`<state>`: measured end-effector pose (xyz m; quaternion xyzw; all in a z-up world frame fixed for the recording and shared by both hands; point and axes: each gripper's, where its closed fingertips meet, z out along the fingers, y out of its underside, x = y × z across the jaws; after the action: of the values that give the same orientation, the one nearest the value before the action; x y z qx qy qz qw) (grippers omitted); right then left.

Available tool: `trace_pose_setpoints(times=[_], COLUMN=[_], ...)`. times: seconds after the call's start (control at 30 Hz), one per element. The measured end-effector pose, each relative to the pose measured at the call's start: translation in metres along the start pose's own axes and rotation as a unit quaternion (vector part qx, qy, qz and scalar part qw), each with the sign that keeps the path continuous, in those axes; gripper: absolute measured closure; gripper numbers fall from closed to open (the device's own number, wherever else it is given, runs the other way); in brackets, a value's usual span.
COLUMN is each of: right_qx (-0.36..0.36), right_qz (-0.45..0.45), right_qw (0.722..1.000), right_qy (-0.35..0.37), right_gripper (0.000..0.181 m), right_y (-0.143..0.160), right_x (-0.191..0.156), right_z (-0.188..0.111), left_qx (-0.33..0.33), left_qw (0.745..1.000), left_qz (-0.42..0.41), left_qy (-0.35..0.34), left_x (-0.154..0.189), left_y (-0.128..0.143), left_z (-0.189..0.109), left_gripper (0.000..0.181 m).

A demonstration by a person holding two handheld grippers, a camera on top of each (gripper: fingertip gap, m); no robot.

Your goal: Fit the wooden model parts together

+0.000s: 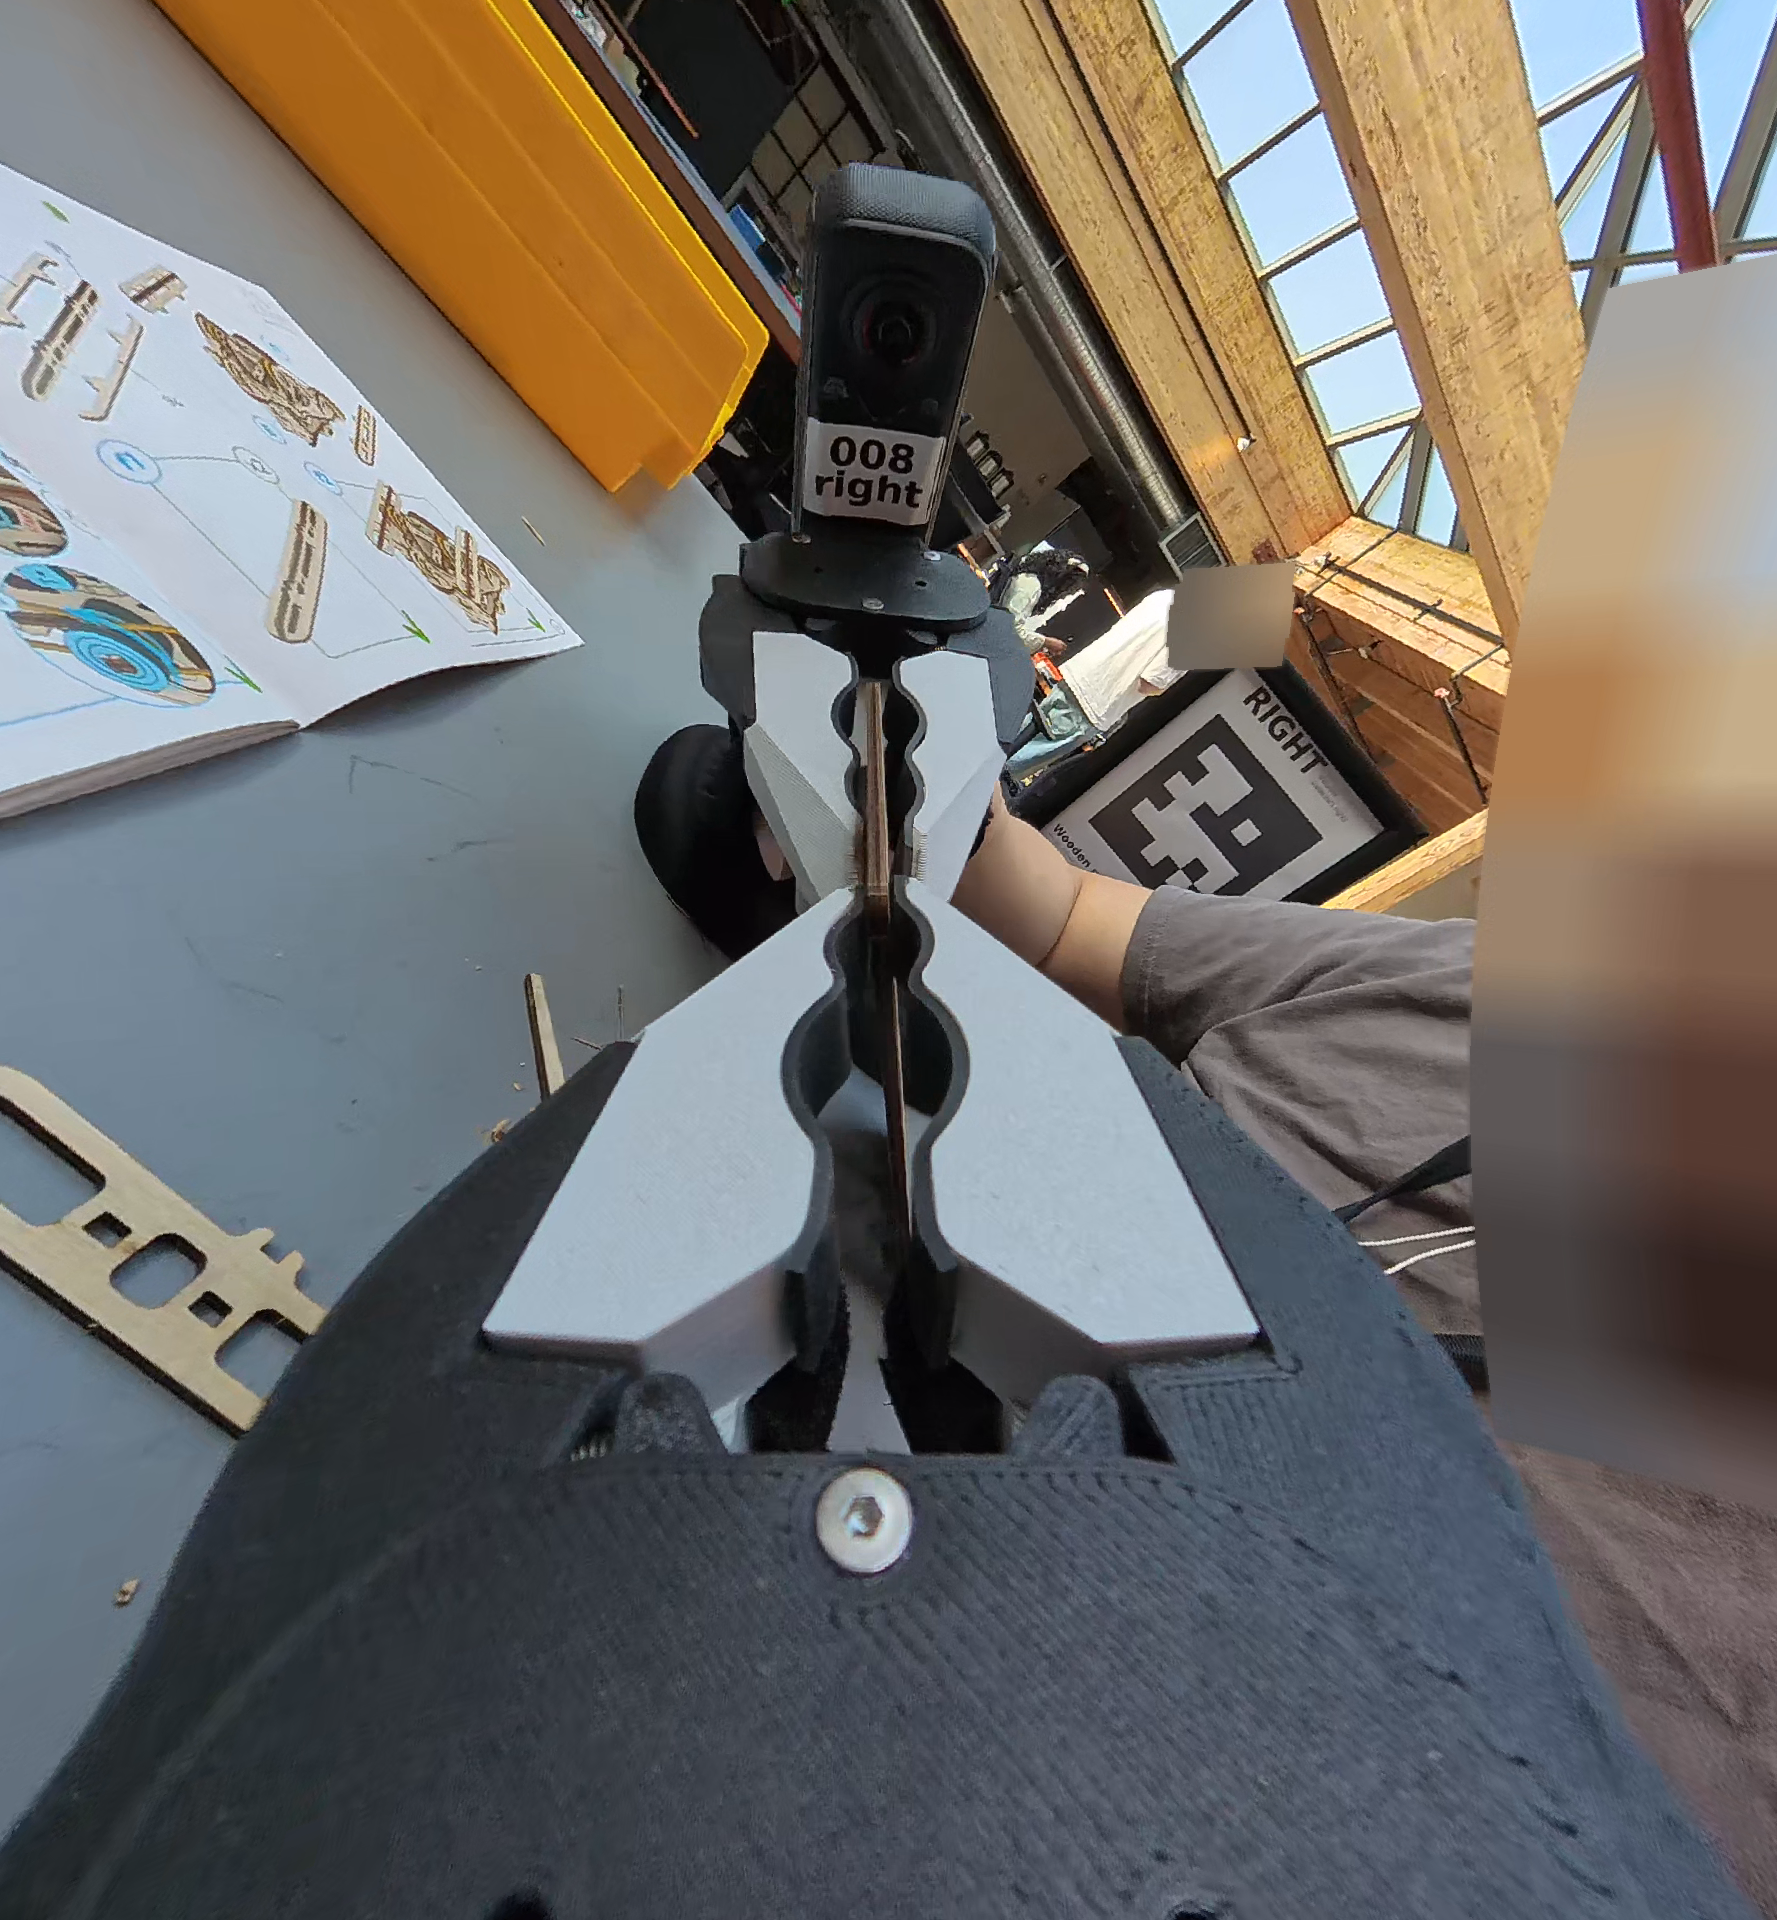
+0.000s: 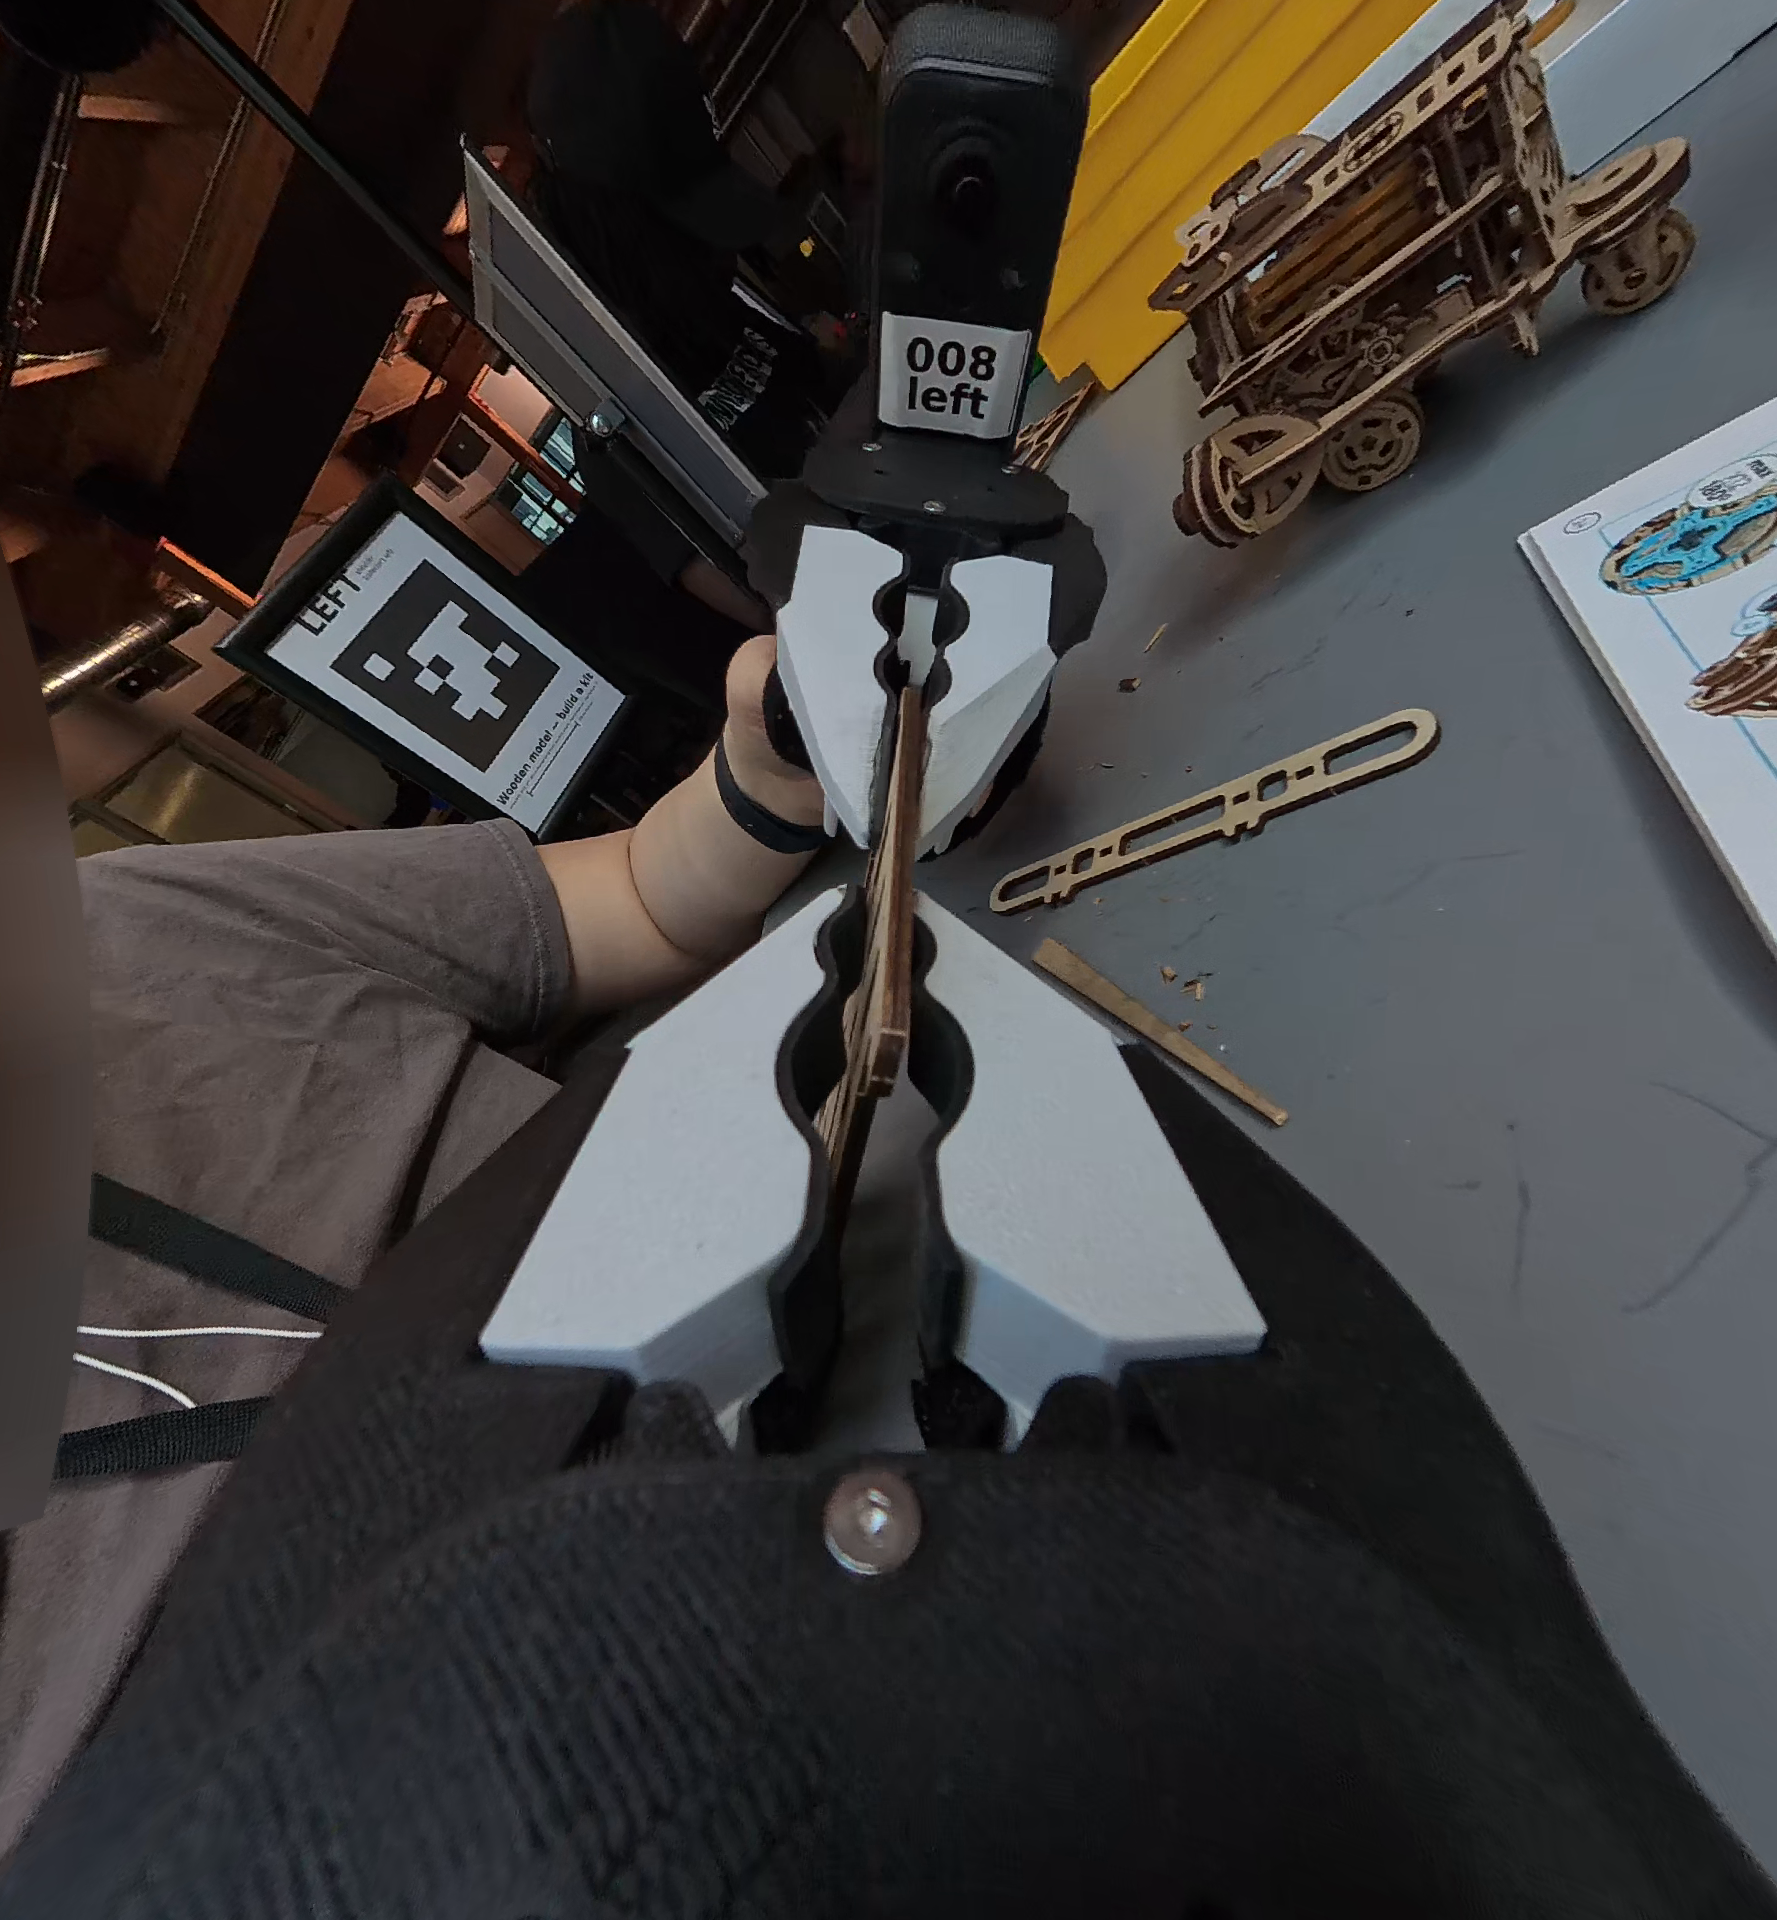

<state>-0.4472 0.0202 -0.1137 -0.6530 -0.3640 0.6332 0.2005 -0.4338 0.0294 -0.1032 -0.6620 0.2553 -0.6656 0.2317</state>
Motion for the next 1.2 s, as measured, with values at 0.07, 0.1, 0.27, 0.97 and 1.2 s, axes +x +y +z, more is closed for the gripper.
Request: trace_pose_setpoints(times=[0.07,0.1,0.27,0.97,1.2], right_qx=[-0.003,-0.005,-0.013,-0.017,-0.017], right_qz=[-0.014,-0.018,-0.019,0.032,0.038], right_qw=[1.0,1.0,1.0,0.999,0.999], right_qy=[0.01,0.011,0.009,0.01,0.035], right_gripper=[0.179,0.179,0.179,0.181,0.18], right_y=[0.0,0.0,0.001,0.006,0.007], right_x=[0.0,-0.001,-0.001,0.014,0.02], right_z=[-0.001,-0.001,-0.002,-0.003,-0.002], left_qx=[0.001,0.001,-0.004,0.016,0.006], left_qw=[1.0,1.0,1.0,0.997,0.995], left_qz=[0.006,0.01,0.01,-0.024,0.0], left_qy=[0.003,0.006,0.002,-0.073,-0.102], left_x=[0.001,0.002,0.002,-0.015,-0.02], left_y=[0.0,0.0,0.001,0.004,0.005], left_z=[0.001,0.001,0.002,0.002,0.001], left_gripper=[0.181,0.181,0.181,0.181,0.181])
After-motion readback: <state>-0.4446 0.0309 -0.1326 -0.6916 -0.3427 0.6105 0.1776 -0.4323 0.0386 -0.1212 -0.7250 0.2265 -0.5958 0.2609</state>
